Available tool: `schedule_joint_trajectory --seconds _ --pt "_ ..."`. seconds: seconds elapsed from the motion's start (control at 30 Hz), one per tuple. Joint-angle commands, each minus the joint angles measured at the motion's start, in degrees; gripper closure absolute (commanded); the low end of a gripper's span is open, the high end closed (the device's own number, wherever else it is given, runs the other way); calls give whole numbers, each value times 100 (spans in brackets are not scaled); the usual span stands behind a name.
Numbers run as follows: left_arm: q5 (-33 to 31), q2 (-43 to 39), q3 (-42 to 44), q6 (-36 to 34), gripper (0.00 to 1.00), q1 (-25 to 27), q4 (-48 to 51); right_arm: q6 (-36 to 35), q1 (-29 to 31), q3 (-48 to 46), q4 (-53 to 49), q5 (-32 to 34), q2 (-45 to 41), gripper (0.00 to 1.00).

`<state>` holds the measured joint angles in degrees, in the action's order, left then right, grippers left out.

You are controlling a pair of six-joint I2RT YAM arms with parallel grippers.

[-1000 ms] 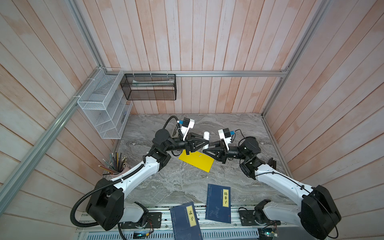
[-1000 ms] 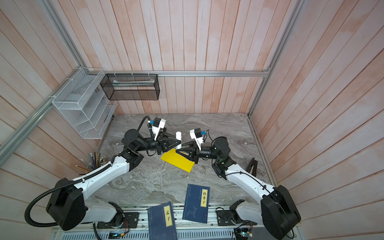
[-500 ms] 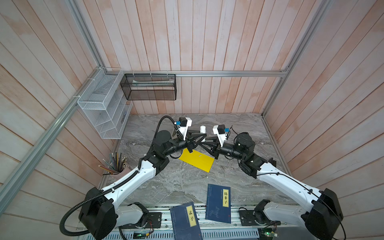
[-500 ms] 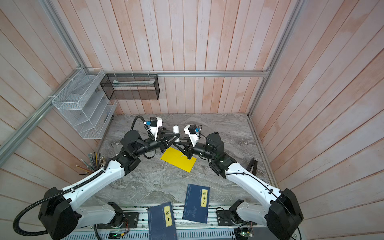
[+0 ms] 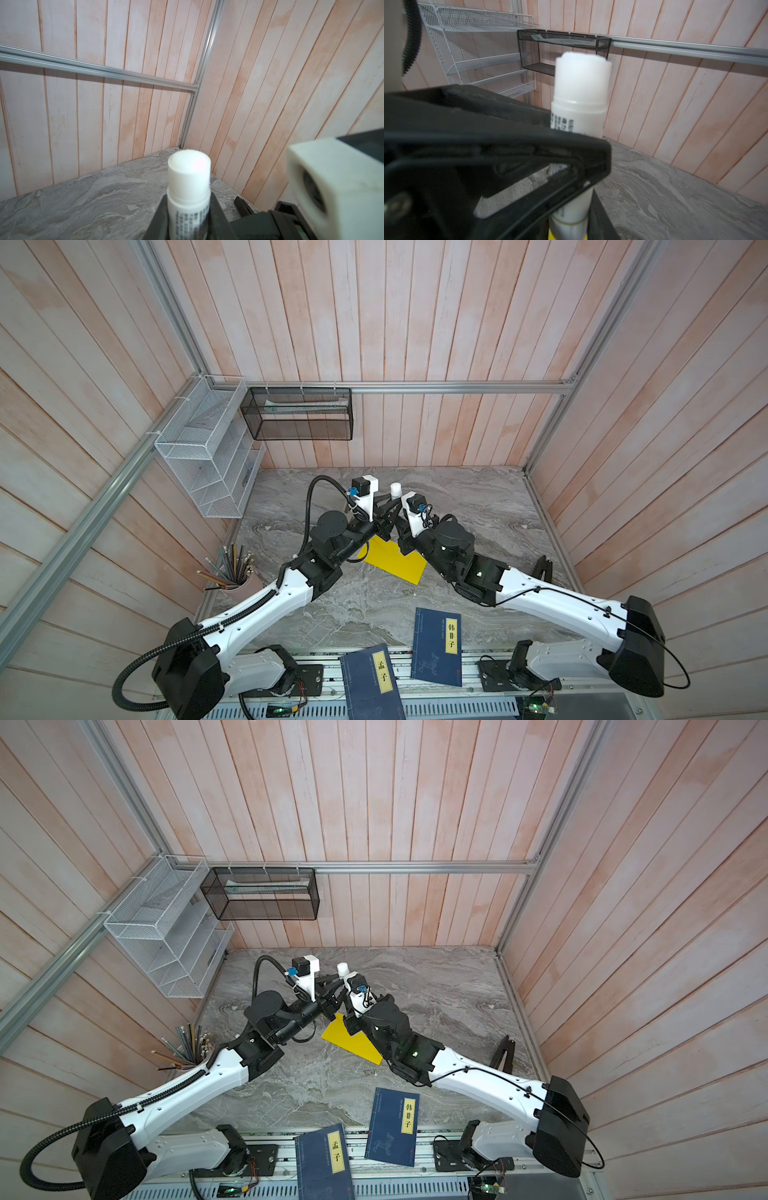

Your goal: Place the letter into the envelope and seal it

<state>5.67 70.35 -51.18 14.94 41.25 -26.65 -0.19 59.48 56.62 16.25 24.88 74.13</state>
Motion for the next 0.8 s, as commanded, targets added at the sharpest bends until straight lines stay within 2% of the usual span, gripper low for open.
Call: schedule_joint_trajectory --seconds 0.0,0.03,0.1,0.17,0.23,0.4,0.53,0.63,0.77 --pt "-390 -55 79 -113 100 129 -150 -396 280 99 145 490 1 70" --pt "-463 -90 88 -122 100 126 -124 -394 280 32 220 453 -107 58" --pt "-494 -151 74 -133 100 81 -10 -352 205 -119 280 -30 -384 45" --pt "-303 -197 7 -40 100 -95 195 -128 -121 -212 110 -1166 -653 36" --pt "80 -219 -96 114 100 -328 451 -20 -475 -338 -7 -2294 -849 32" --pt "1541 -164 -310 471 100 -887 697 430 -1565 -1033 479 -5027 -1351 33" --pt "2980 -34 -305 824 100 -1149 285 1104 -2258 -1429 1263 -6501 -1366 38" --pt "3683 129 -293 1100 100 -1190 -136 1471 -2382 -1505 1769 -7119 -1165 40" --pt "4212 307 -198 1556 100 -1190 -841 1822 -2385 -1539 2282 -7367 -930 40"
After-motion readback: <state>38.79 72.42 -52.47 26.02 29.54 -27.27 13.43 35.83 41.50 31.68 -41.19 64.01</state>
